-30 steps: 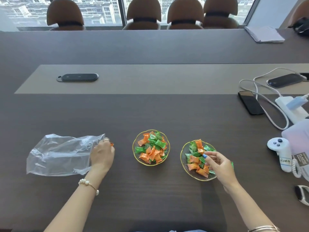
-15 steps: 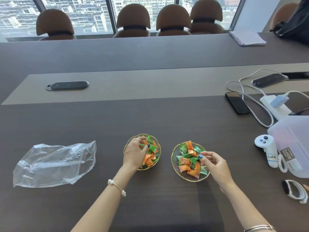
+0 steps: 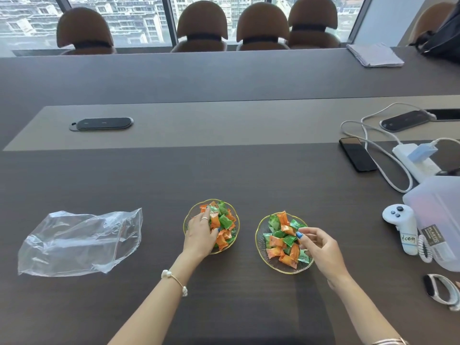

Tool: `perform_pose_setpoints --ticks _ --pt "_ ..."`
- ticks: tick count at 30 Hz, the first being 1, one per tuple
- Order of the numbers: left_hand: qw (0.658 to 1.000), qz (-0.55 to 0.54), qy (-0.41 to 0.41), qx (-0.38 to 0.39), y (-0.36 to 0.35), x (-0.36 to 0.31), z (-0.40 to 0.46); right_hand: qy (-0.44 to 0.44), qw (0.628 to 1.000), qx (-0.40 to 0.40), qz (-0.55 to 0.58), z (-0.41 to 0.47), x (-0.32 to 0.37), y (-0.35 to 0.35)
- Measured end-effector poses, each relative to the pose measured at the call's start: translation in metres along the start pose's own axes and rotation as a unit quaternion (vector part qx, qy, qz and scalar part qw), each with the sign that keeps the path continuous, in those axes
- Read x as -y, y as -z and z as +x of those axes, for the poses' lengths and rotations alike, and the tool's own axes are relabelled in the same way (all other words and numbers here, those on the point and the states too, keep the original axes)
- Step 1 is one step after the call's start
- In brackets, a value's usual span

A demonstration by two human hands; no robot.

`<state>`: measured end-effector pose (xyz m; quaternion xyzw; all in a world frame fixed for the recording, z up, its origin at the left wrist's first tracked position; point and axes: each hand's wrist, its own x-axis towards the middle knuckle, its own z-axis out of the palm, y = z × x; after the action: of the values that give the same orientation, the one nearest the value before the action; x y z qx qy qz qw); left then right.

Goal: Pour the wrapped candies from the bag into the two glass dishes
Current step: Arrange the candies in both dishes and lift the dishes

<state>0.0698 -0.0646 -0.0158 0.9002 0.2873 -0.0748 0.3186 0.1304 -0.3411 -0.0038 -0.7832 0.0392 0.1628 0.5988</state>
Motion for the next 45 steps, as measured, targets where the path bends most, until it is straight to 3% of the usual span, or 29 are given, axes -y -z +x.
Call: perform_pose_setpoints --ticks 6,14,21,27,32,37,41,45 --pt "0.993 -0.105 -0.003 -0.052 0.013 0.001 -0.011 0.022 0.996 -0.087 -0.023 0.006 -0.012 0.015" --pt "0.988 -0.148 -0.013 -0.041 0.01 -0.007 -0.023 -0.018 0.97 -0.219 -0.104 0.013 -0.059 0.058" --pt "0.99 -0.137 -0.023 -0.02 0.001 -0.014 -0.024 -0.063 0.968 -0.154 -0.189 0.021 -0.073 0.051" --pt "0.99 -0.138 -0.029 -0.019 0.0 -0.014 -0.025 -0.046 0.936 -0.128 -0.324 0.028 -0.074 0.042" --pt "0.991 -0.134 -0.022 -0.012 -0.001 -0.008 -0.026 -0.034 0.941 -0.131 -0.309 0.032 -0.074 0.045" --pt "0.991 -0.13 -0.022 -0.009 -0.002 -0.008 -0.026 0.034 0.969 -0.176 -0.17 0.022 -0.048 0.03" --pt "0.992 -0.128 -0.02 -0.003 -0.004 -0.009 -0.026 0.099 0.98 -0.09 -0.147 0.013 -0.02 0.001" --pt "0.991 -0.134 -0.025 -0.002 -0.001 -0.01 -0.024 0.084 0.984 -0.008 -0.156 0.009 -0.016 -0.014"
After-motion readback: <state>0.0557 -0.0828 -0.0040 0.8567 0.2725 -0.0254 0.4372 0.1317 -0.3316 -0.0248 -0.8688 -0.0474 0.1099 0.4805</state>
